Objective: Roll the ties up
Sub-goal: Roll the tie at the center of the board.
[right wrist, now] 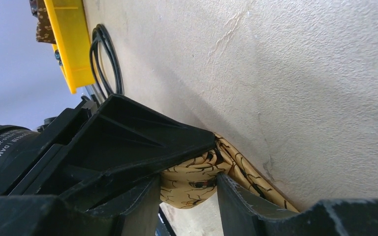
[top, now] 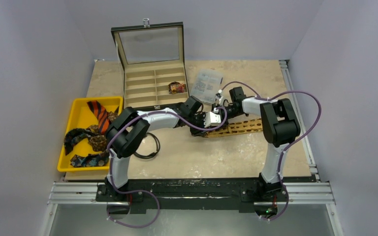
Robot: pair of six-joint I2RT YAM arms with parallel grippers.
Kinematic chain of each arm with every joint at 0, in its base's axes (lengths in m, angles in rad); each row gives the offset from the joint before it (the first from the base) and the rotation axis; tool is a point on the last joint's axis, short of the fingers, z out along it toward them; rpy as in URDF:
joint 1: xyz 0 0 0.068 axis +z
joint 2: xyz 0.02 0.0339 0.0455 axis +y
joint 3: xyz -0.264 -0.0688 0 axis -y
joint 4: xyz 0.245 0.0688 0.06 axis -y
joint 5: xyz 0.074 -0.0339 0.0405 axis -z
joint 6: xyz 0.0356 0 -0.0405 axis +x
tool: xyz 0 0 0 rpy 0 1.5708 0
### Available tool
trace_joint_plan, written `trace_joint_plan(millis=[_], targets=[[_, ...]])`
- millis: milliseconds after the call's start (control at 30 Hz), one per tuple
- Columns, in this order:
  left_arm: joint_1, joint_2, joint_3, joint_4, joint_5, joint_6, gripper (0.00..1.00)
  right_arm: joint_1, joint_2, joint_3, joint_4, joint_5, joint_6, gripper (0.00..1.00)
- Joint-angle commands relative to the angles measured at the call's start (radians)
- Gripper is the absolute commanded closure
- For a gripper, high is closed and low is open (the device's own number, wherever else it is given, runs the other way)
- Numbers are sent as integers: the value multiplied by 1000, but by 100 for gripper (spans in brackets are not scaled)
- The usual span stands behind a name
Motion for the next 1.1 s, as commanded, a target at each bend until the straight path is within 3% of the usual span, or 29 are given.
trace_joint_plan(millis=[0,100,133,200,300,467,633,733,800,900,1067], targets=[[-7,101,-44,-165,-84,-13,95,4,37,13,-53,40,-66,61],[-7,104,-43,-161,-85,-18,95,5,45,17,-51,35,-51,69],[-7,106,-42,-161,-85,-18,95,6,54,23,-65,37,-51,66],[-7,106,-43,-162,-84,-19,95,2,53,38,-112,57,-63,49],[-7,101,-46,-163,-86,-19,95,-14,15,17,-145,72,-73,45],[-7,104,-47,-158,-84,-25,95,-15,-20,-12,-122,64,-39,56],[-7,110,-44,-159,-85,-21,95,-8,22,6,-103,38,-40,79],[-7,110,-47,-156,-80,-22,95,-10,49,2,-104,65,-58,98],[-7,112,-48,-147,-74,-25,91,-14,68,1,-119,105,-82,100],[-5,106,-57,-109,-59,-40,77,-28,85,0,-140,180,-118,100],[25,48,-123,76,65,-100,57,-40,95,-2,-172,287,-168,100]])
